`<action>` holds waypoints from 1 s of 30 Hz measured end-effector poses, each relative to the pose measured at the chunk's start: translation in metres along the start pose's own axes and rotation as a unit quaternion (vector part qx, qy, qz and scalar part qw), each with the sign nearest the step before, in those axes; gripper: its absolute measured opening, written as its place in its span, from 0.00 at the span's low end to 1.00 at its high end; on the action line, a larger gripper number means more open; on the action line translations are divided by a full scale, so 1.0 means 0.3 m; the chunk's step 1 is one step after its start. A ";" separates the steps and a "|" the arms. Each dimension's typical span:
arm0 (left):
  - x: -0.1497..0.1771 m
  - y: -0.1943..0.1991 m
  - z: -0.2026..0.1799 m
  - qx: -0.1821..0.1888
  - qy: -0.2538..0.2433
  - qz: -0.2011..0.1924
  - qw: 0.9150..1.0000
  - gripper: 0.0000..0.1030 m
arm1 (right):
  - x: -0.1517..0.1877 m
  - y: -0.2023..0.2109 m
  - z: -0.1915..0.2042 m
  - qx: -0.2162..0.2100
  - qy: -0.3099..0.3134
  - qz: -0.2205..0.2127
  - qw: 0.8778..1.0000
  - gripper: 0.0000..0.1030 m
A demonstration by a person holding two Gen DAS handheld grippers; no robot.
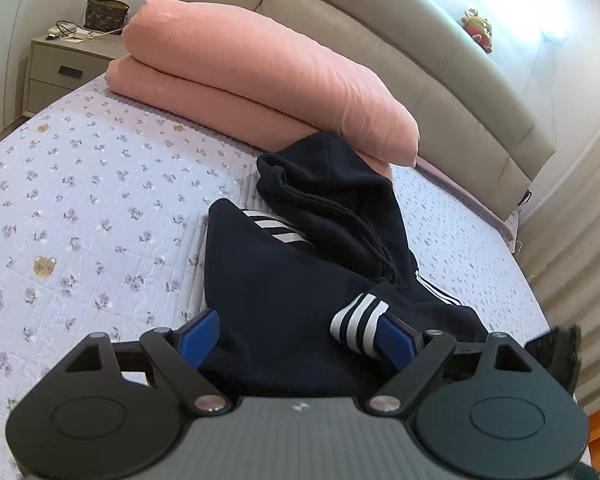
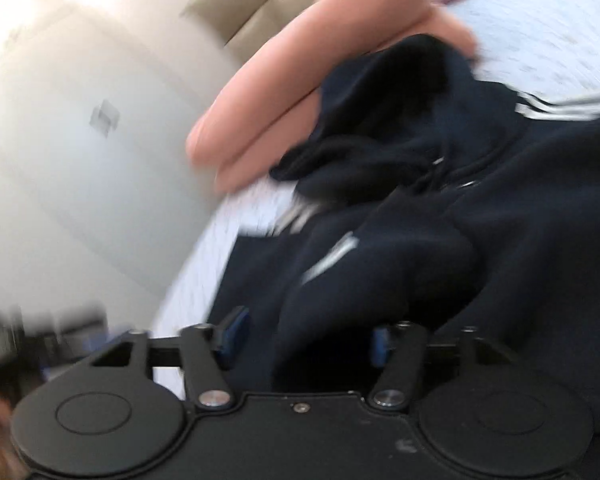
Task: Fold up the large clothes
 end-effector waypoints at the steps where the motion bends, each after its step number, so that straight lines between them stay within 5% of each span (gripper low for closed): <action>1: 0.001 0.002 0.000 -0.001 0.001 -0.002 1.000 0.85 | -0.021 -0.002 -0.012 0.013 -0.014 -0.005 1.000 0.30; 2: -0.001 0.006 -0.001 -0.001 0.001 -0.005 1.000 0.85 | -0.047 0.007 -0.004 0.031 -0.011 -0.025 0.999 0.07; 7: -0.034 0.072 -0.033 0.004 -0.035 -0.047 0.998 0.85 | -0.178 0.195 0.269 -0.033 0.100 -0.176 0.979 0.08; 10: -0.060 0.120 -0.054 -0.003 -0.064 -0.077 0.995 0.85 | -0.157 0.216 0.434 -0.017 0.220 -0.202 0.954 0.09; 12: -0.075 0.138 -0.054 -0.014 -0.079 -0.090 0.993 0.87 | -0.080 0.125 0.491 0.032 0.324 -0.156 0.933 0.33; 13: -0.084 0.142 -0.051 -0.021 -0.083 -0.093 0.992 0.90 | -0.032 0.061 0.495 0.048 0.360 -0.106 0.926 0.83; 14: -0.089 0.140 -0.044 -0.025 -0.083 -0.093 0.992 0.90 | 0.019 0.005 0.488 0.060 0.385 -0.057 0.919 0.94; 15: -0.096 0.136 -0.035 -0.025 -0.080 -0.091 0.992 0.90 | 0.052 -0.015 0.475 0.063 0.391 -0.036 0.917 0.92; 19: -0.092 0.077 -0.005 -0.020 -0.078 -0.064 0.995 0.90 | -0.002 0.049 0.365 0.059 0.311 -0.031 0.948 0.93; 22: -0.073 -0.029 0.009 -0.018 -0.093 -0.026 0.995 0.89 | -0.156 0.144 0.203 0.112 0.242 -0.064 0.962 0.94; 27: -0.044 -0.208 0.037 -0.043 -0.108 0.019 0.993 0.81 | -0.378 0.301 -0.185 0.298 0.121 -0.096 0.942 0.95; 28: -0.040 -0.234 0.046 -0.048 -0.103 0.023 0.993 0.73 | -0.398 0.318 -0.267 0.350 0.089 -0.079 0.929 0.95; 29: -0.037 -0.259 0.050 -0.050 -0.100 0.031 0.993 0.53 | -0.406 0.329 -0.325 0.377 0.069 -0.062 0.922 0.95; 30: -0.034 -0.289 0.054 -0.050 -0.099 0.045 0.993 0.42 | -0.405 0.326 -0.375 0.382 0.061 -0.041 0.921 0.95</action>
Point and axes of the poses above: each gripper's, at about its wrist camera, not at the fingertips, and y roughly against the way its jaws point, z to its left, x to its underside, the point moved 7 cm from there along -y, roughly the way its jaws point, and after that the axes turned 9 degrees about x, right-handed, at the moved point
